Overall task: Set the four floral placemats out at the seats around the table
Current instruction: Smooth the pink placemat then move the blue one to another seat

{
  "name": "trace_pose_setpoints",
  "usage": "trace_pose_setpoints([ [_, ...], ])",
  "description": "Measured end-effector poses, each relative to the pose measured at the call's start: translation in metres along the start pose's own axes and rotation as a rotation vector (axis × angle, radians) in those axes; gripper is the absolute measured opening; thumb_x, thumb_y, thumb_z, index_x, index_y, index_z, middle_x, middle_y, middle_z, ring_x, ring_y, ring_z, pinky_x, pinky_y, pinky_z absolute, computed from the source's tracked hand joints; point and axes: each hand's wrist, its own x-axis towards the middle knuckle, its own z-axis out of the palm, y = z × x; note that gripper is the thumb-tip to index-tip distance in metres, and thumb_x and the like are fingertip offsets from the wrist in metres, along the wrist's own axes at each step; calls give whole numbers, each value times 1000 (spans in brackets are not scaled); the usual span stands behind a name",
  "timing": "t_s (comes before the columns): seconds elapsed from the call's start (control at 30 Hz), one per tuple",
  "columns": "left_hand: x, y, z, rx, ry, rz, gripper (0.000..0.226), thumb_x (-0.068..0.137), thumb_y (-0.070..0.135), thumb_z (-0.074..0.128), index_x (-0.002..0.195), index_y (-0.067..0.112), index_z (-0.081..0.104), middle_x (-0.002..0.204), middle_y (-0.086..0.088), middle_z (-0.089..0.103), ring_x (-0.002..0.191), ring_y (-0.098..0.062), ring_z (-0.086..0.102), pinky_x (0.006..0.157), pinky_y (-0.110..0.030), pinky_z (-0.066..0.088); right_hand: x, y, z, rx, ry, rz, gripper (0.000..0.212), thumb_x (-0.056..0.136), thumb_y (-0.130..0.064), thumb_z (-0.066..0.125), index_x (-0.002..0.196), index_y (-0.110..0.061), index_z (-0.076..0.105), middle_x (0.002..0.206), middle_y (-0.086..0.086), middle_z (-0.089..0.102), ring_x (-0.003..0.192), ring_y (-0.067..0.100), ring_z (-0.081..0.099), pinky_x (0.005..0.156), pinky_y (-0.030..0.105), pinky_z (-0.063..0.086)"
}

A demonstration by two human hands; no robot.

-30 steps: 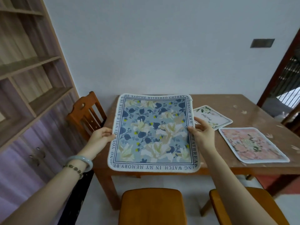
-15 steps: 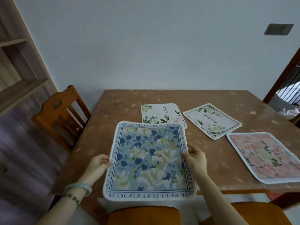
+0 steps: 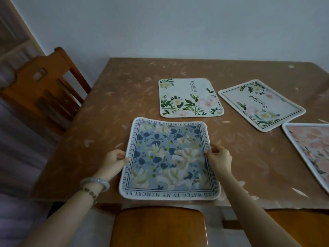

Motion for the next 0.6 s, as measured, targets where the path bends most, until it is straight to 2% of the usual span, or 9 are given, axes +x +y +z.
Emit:
trace_pose_setpoints([
  [0.13,10,-3,5,86,40,10,6,86,9,66,86,14,64,82,3,64,75,-4,58,58,-18,38,7,6,8,-28,-6,-40,36,89,-11,63,125,-12,62,106,8,71,82,14,64,68,24,53],
  [0.23,13,-5,7,148,70,4,4,86,12,68,87,14,65,82,4,65,74,-6,58,57,-18,37,8,6,10,-49,-10,-74,33,90,-10,61,122,-11,63,102,7,72,79,15,64,71,27,54],
  [0.33,13,-6,9,165,66,9,10,85,15,70,85,18,60,79,8,62,72,-4,59,56,-19,39,6,9,8,-124,11,-103,26,91,-15,57,113,-4,66,97,12,71,92,26,63,83,42,53],
  [0.4,12,-4,9,147,56,-11,16,83,17,73,90,16,58,81,5,63,75,-12,62,63,-27,49,3,12,2,-177,17,-69,25,89,-17,56,107,-2,66,96,14,69,98,32,60,88,49,50],
  [0.47,10,-3,8,130,62,-24,17,81,17,75,87,15,59,80,3,64,78,-17,65,70,-34,52,-1,12,-4,-189,-29,-20,23,86,-11,52,101,-5,69,90,10,70,91,31,64,82,47,54],
  [0.53,8,-4,9,116,81,-37,16,79,17,77,87,12,63,81,-1,68,78,-19,66,65,-31,50,-3,10,-7,-194,-72,12,23,85,-9,53,100,-9,71,84,3,70,84,25,66,77,43,57],
  [0.6,7,-5,11,89,104,-53,17,78,16,78,89,10,66,83,-4,69,78,-19,67,61,-29,48,-3,7,-7,-177,-73,29,19,85,-10,56,95,-11,72,81,2,70,81,24,67,74,44,58],
])
